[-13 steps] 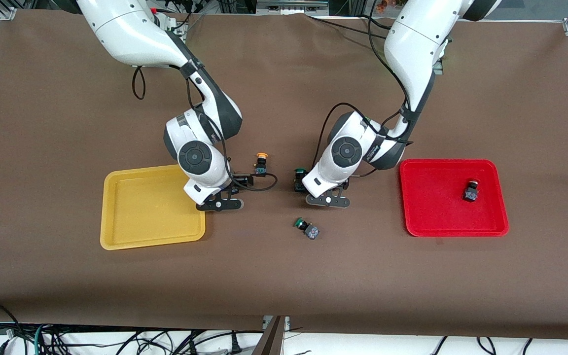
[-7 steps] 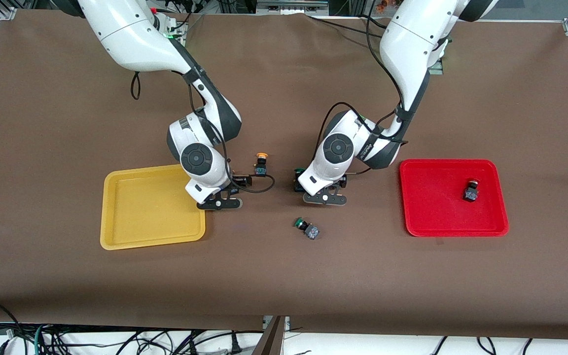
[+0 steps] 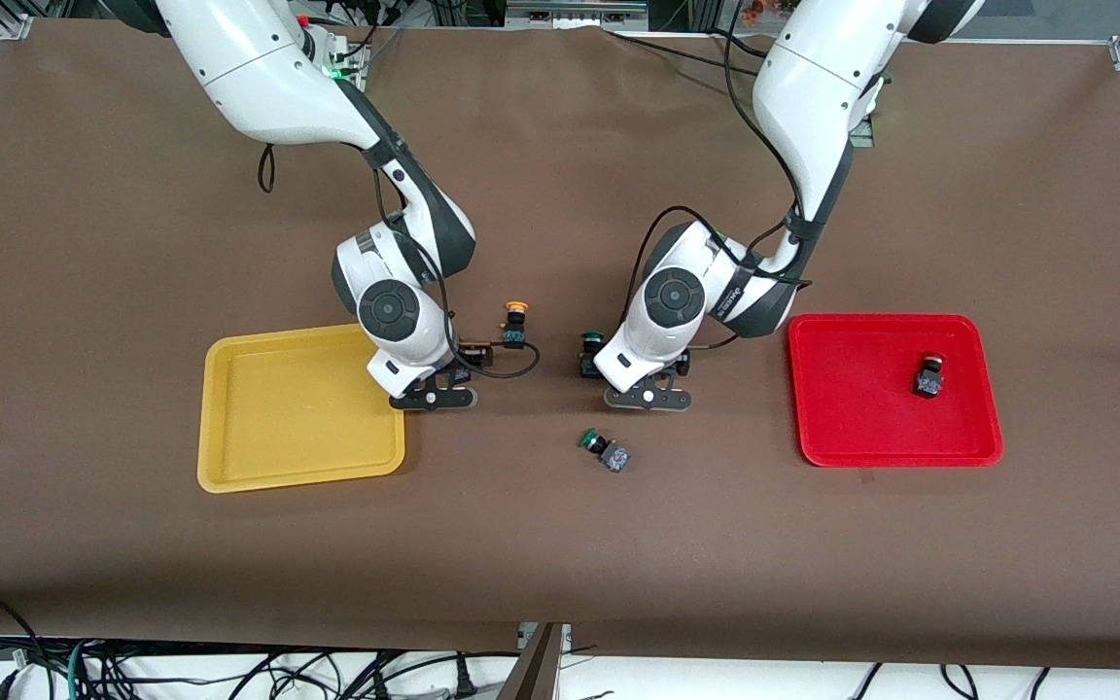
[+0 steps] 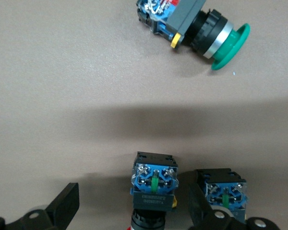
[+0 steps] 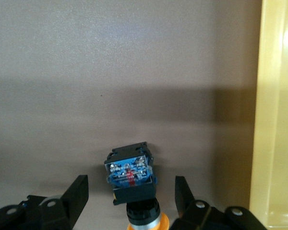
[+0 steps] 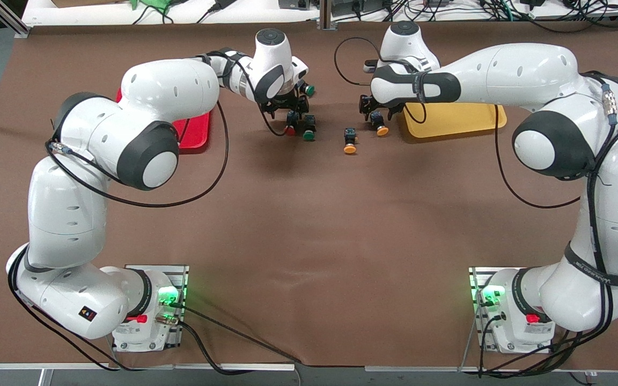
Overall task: Place red and yellow buttons in trays
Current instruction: 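Grasp the red button with the left gripper while the right gripper grasps the orange button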
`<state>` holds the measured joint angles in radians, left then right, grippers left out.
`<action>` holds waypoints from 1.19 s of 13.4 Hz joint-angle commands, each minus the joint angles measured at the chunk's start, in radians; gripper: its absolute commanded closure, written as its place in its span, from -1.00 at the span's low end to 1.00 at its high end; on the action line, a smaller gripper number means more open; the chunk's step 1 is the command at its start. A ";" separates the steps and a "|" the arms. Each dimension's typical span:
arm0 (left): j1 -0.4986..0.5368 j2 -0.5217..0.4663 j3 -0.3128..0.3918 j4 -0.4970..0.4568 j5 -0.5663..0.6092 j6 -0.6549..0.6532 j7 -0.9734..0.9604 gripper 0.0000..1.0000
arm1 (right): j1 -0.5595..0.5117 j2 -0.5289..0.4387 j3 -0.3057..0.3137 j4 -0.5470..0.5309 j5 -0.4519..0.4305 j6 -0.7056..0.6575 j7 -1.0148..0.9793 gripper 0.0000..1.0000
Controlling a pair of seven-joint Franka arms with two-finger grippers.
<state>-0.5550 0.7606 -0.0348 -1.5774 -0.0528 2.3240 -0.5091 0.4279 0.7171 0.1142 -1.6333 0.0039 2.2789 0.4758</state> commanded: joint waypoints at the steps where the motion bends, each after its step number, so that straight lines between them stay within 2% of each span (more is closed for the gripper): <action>1: 0.000 0.023 0.003 0.037 0.016 -0.008 -0.020 -1.00 | 0.002 -0.010 -0.001 -0.019 0.011 0.019 0.012 -0.57; 3: -0.002 0.029 0.003 0.037 0.017 -0.008 -0.022 -1.00 | 0.002 -0.010 -0.001 -0.019 0.011 0.019 0.012 -0.57; 7: -0.005 0.039 0.013 0.037 0.017 -0.005 -0.022 -0.99 | 0.003 -0.005 -0.001 -0.020 0.011 0.019 0.011 -0.41; 8: -0.008 0.042 0.013 0.037 0.017 0.011 -0.026 -0.93 | 0.003 -0.004 -0.001 -0.019 0.011 0.019 0.012 -0.36; 9: -0.011 0.043 0.013 0.037 0.017 0.020 -0.046 -0.80 | 0.003 -0.004 -0.001 -0.019 0.011 0.019 0.012 -0.27; 11: -0.019 0.049 0.013 0.039 0.019 0.021 -0.089 -0.35 | 0.003 -0.002 -0.001 -0.019 0.011 0.019 0.012 -0.15; 14: -0.017 0.048 0.015 0.063 0.021 0.018 -0.094 0.45 | 0.003 -0.002 -0.001 -0.019 0.011 0.018 0.012 0.08; 16: -0.011 0.042 0.015 0.063 0.021 0.015 -0.092 1.00 | 0.000 -0.004 -0.001 -0.014 0.011 0.013 0.012 0.11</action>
<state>-0.5633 0.7869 -0.0276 -1.5524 -0.0527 2.3509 -0.5812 0.4279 0.7175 0.1142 -1.6382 0.0039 2.2798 0.4765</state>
